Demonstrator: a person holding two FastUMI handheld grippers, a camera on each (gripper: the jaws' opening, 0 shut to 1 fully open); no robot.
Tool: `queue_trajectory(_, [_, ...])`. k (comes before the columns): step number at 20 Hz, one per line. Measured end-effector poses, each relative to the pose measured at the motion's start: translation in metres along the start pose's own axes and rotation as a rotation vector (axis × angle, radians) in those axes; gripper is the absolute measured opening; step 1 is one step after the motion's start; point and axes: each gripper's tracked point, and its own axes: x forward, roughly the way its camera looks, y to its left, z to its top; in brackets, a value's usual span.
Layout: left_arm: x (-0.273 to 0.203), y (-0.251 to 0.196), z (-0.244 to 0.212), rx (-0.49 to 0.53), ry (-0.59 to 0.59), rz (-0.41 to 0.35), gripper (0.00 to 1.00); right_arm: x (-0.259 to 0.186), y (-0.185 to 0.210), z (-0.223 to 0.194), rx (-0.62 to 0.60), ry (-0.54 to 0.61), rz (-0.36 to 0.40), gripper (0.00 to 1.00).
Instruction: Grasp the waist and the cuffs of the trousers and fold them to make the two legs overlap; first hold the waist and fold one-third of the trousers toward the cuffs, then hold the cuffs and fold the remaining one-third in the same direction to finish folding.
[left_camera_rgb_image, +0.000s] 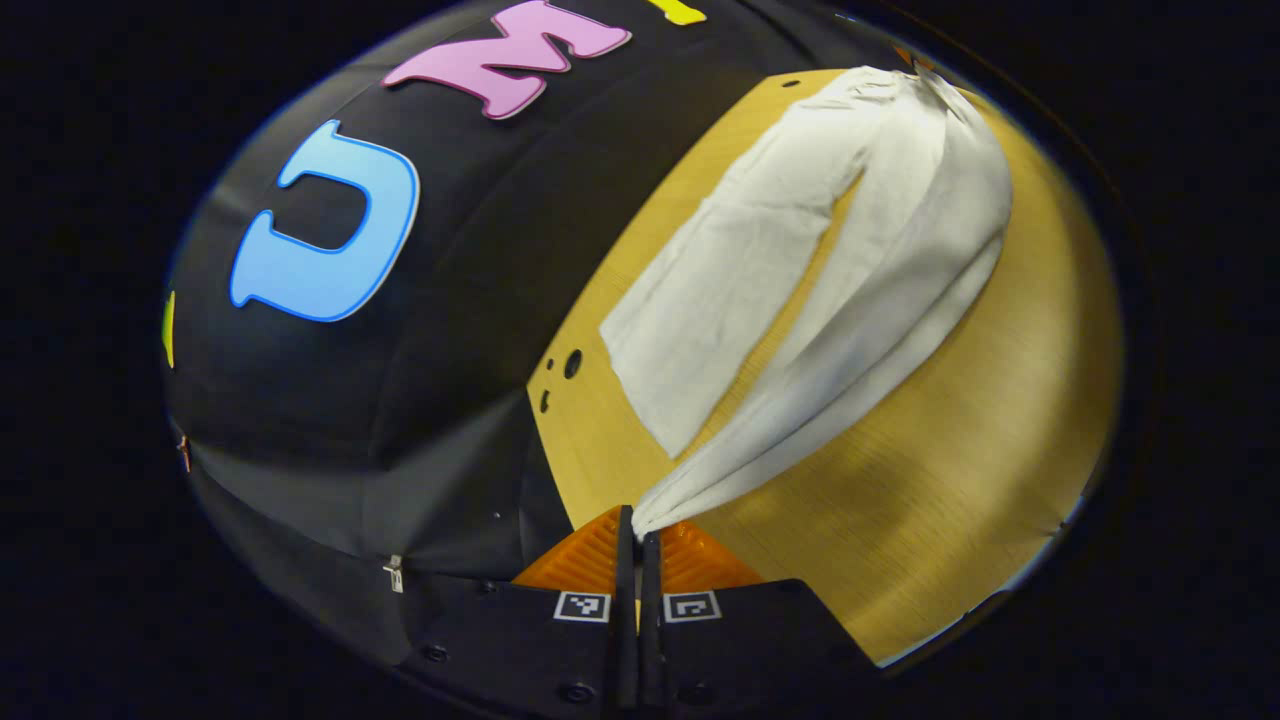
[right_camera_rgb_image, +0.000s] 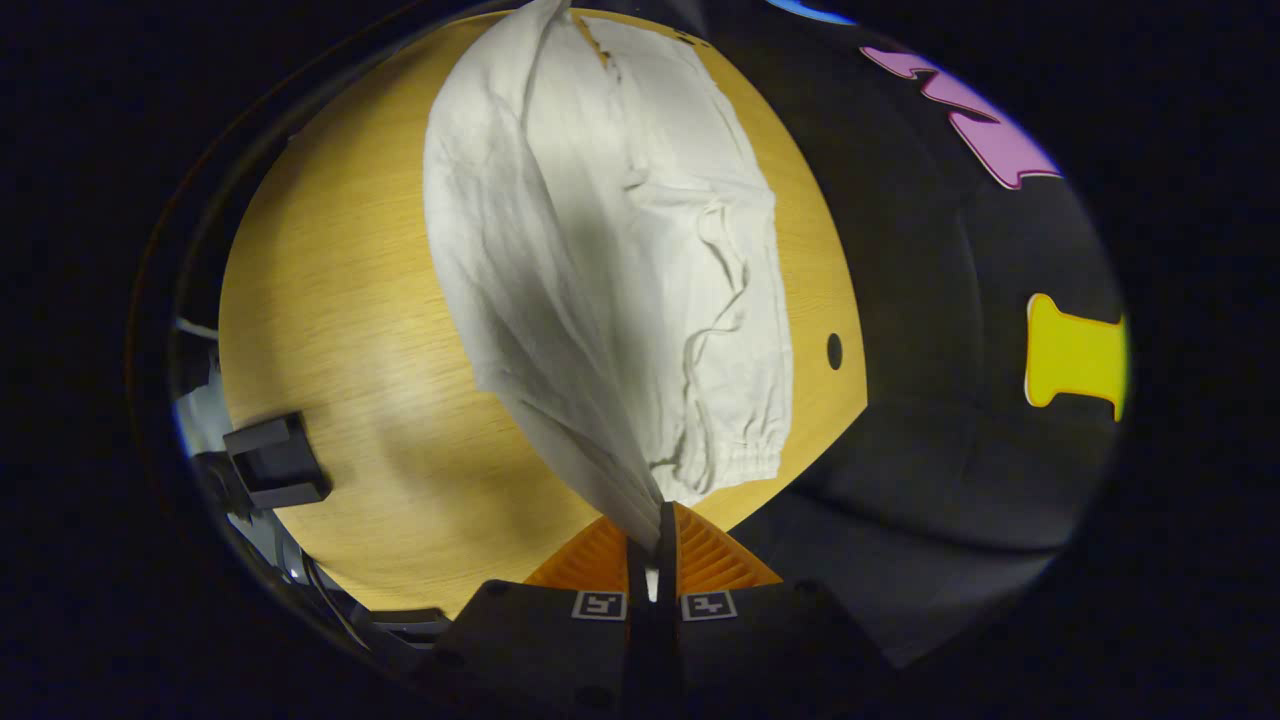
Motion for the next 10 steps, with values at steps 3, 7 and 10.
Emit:
queue_trajectory(3, [0.020,0.040,0.030,-0.033,-0.037,0.062,0.05,0.005,-0.043,0.010,0.128,-0.019,-0.054,0.05])
queue_trajectory(7, [0.059,0.070,0.067,-0.074,-0.072,0.089,0.05,0.032,-0.089,0.018,0.230,-0.033,-0.080,0.05])
queue_trajectory(10, [0.099,0.077,0.092,-0.130,-0.081,0.079,0.05,0.059,-0.116,0.028,0.330,-0.040,-0.080,0.05])
